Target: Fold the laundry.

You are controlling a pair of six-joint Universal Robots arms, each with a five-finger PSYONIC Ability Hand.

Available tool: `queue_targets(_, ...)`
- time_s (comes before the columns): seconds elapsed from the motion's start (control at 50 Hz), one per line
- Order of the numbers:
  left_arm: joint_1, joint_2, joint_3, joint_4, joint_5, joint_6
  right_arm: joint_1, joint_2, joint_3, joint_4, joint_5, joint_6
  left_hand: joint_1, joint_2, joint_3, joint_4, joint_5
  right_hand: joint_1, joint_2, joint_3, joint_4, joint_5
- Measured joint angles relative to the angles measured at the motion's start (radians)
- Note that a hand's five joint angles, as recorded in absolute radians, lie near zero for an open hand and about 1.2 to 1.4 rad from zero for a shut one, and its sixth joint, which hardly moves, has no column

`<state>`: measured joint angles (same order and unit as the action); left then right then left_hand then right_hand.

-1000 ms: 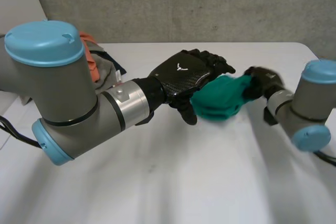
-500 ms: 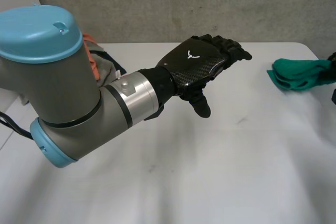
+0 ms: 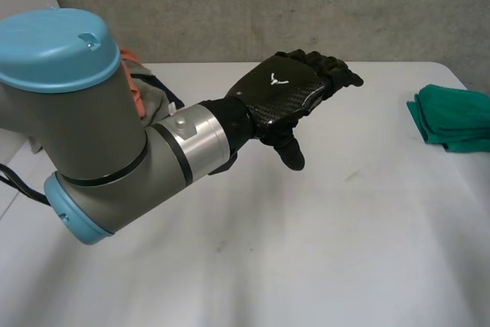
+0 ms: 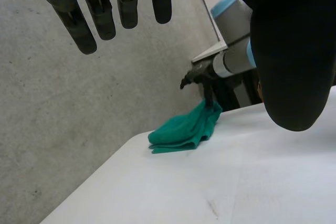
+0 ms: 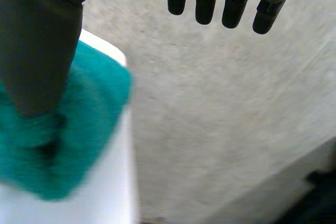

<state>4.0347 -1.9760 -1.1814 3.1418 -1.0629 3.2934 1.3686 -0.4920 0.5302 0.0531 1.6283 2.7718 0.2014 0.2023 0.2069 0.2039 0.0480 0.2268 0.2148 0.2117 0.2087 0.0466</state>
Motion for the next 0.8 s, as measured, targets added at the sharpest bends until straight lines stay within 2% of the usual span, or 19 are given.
queue_targets(0.06, 0.003, 0.002, -0.001, 0.001, -0.005, 0.0, 0.004, -0.096, 0.104, -0.09, 0.032, -0.131, 0.0, 0.0, 0.0, 0.0, 0.0, 0.0, 0.0, 0.0, 0.0, 0.0)
queue_targets(0.12, 0.009, 0.005, -0.001, 0.005, -0.03, 0.001, 0.018, -0.216, 0.253, -0.232, 0.024, -0.226, 0.0, 0.0, 0.0, 0.0, 0.0, 0.0, 0.0, 0.0, 0.0, 0.0)
queue_targets(0.24, 0.068, 0.015, -0.004, 0.063, -0.176, 0.01, 0.097, -0.465, 0.628, -0.569, -0.129, -0.312, 0.0, 0.0, 0.0, 0.0, 0.0, 0.0, 0.0, 0.0, 0.0, 0.0)
queue_targets(0.28, 0.12, 0.016, -0.007, 0.107, -0.255, 0.018, 0.131, -0.554, 0.772, -0.69, -0.199, -0.337, 0.0, 0.0, 0.0, 0.0, 0.0, 0.0, 0.0, 0.0, 0.0, 0.0)
queue_targets(0.34, 0.213, 0.002, -0.011, 0.171, -0.345, 0.05, 0.19, -0.637, 0.96, -0.765, -0.339, -0.336, 0.0, 0.0, 0.0, 0.0, 0.0, 0.0, 0.0, 0.0, 0.0, 0.0)
queue_targets(0.36, 0.237, -0.005, -0.012, 0.186, -0.361, 0.064, 0.201, -0.651, 0.995, -0.77, -0.366, -0.335, 0.0, 0.0, 0.0, 0.0, 0.0, 0.0, 0.0, 0.0, 0.0, 0.0)
queue_targets(0.38, 0.293, -0.027, -0.012, 0.22, -0.391, 0.105, 0.23, -0.684, 1.08, -0.766, -0.431, -0.333, 0.0, 0.0, 0.0, 0.0, 0.0, 0.0, 0.0, -0.002, 0.0, 0.0)
queue_targets(0.44, 0.403, -0.089, -0.005, 0.285, -0.427, 0.216, 0.273, -0.725, 1.203, -0.72, -0.507, -0.342, 0.0, 0.0, 0.0, 0.0, 0.0, 0.0, 0.0, -0.005, 0.0, 0.0)
queue_targets(0.52, 0.521, -0.199, 0.022, 0.359, -0.438, 0.389, 0.317, -0.749, 1.303, -0.62, -0.536, -0.39, 0.0, 0.0, 0.0, 0.0, 0.0, 0.0, 0.0, -0.005, 0.0, 0.0)
queue_targets(0.6, 0.592, -0.308, 0.064, 0.403, -0.432, 0.512, 0.336, -0.751, 1.349, -0.533, -0.52, -0.45, 0.037, 0.033, 0.032, 0.034, 0.023, 0.0, 0.0, -0.005, 0.0, 0.0)
queue_targets(0.66, 0.628, -0.383, 0.1, 0.417, -0.424, 0.562, 0.338, -0.749, 1.366, -0.49, -0.501, -0.486, 0.349, 0.321, 0.315, 0.311, 0.292, 0.0, 0.0, -0.005, 0.0, 0.0)
queue_targets(0.68, 0.635, -0.399, 0.108, 0.419, -0.421, 0.569, 0.337, -0.748, 1.369, -0.483, -0.497, -0.493, 0.361, 0.333, 0.315, 0.322, 0.303, 0.0, 0.0, -0.005, 0.0, 0.0)
queue_targets(0.7, 0.64, -0.413, 0.115, 0.42, -0.416, 0.573, 0.337, -0.747, 1.371, -0.478, -0.493, -0.497, 0.543, 0.486, 0.478, 0.485, 0.462, 0.0, 0.0, -0.005, 0.0, 0.0)
queue_targets(0.72, 0.642, -0.422, 0.12, 0.42, -0.41, 0.574, 0.335, -0.747, 1.374, -0.474, -0.489, -0.501, 0.803, 0.755, 0.729, 0.738, 0.709, 0.0, 0.0, -0.005, 0.0, 0.0)
queue_targets(0.76, 0.64, -0.43, 0.122, 0.42, -0.4, 0.569, 0.333, -0.748, 1.375, -0.472, -0.484, -0.503, 0.915, 0.921, 0.911, 0.924, 0.879, 0.0, 0.0, -0.005, 0.0, 0.0)
queue_targets(0.8, 0.631, -0.426, 0.117, 0.421, -0.391, 0.559, 0.331, -0.751, 1.376, -0.473, -0.478, -0.501, 0.915, 0.974, 0.964, 0.978, 0.903, 0.0, 0.0, -0.005, 0.0, 0.0)
